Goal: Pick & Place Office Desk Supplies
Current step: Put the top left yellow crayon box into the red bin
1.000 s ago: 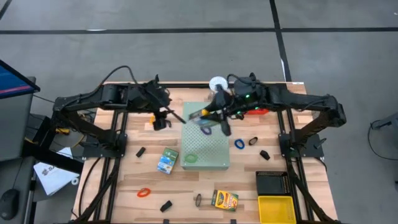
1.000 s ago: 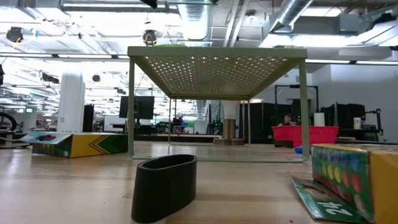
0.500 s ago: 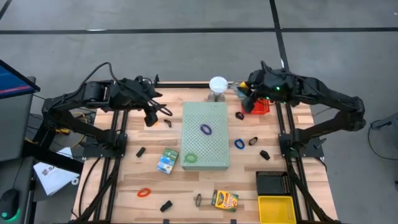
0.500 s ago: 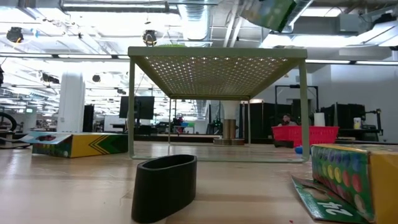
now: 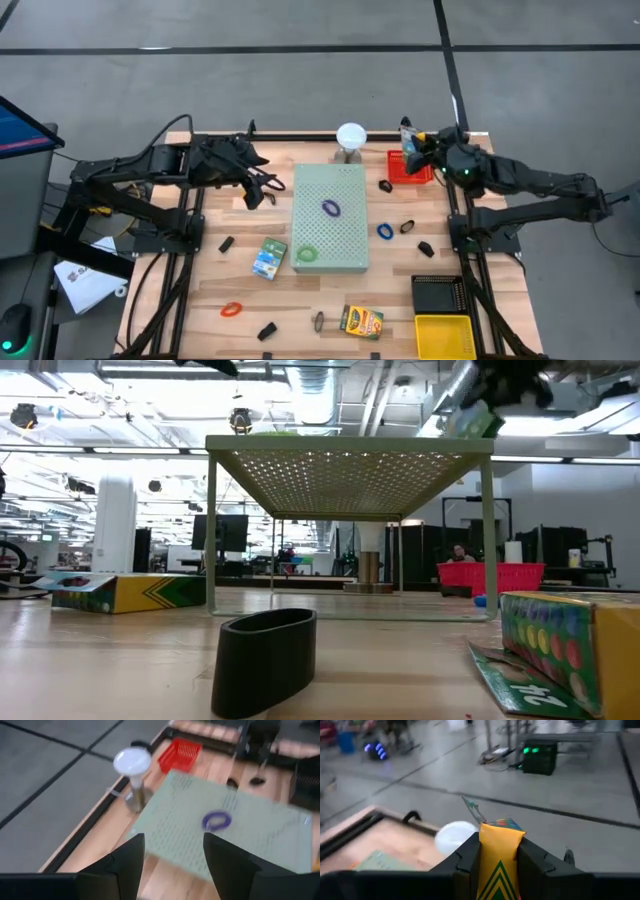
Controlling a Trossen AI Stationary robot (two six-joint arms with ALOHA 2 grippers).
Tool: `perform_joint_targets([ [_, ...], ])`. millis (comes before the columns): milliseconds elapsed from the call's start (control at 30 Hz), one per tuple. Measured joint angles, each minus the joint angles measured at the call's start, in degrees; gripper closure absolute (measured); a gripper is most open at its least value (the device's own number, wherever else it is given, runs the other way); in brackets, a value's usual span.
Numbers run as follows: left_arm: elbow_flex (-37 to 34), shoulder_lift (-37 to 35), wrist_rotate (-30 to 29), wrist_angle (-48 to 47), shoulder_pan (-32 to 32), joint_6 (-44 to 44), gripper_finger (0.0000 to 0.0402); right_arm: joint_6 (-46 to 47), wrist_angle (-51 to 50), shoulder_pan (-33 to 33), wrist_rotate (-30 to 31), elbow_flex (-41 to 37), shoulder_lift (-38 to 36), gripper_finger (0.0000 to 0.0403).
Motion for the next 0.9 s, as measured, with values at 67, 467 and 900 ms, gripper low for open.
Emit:
perform_joint_targets([
  [67, -1.3, -0.3, 0.0, 2.0, -0.1, -1.0, 0.0206, 1.9, 3.8, 0.8, 3.6, -5.1, -1.8, 0.0317],
  [467, -3.6, -0.6, -1.6, 10.7, -1.6, -4.6, 0.0206, 10.6, 17.5, 0.3, 13.8, -21.1, 0.3, 0.032],
  [900, -3.6, -0.6, -1.6, 14.2, -1.9, -5.8, 0.0206, 17.0, 22.1, -6.7, 19.5, -23.0, 16.2, 0.032],
])
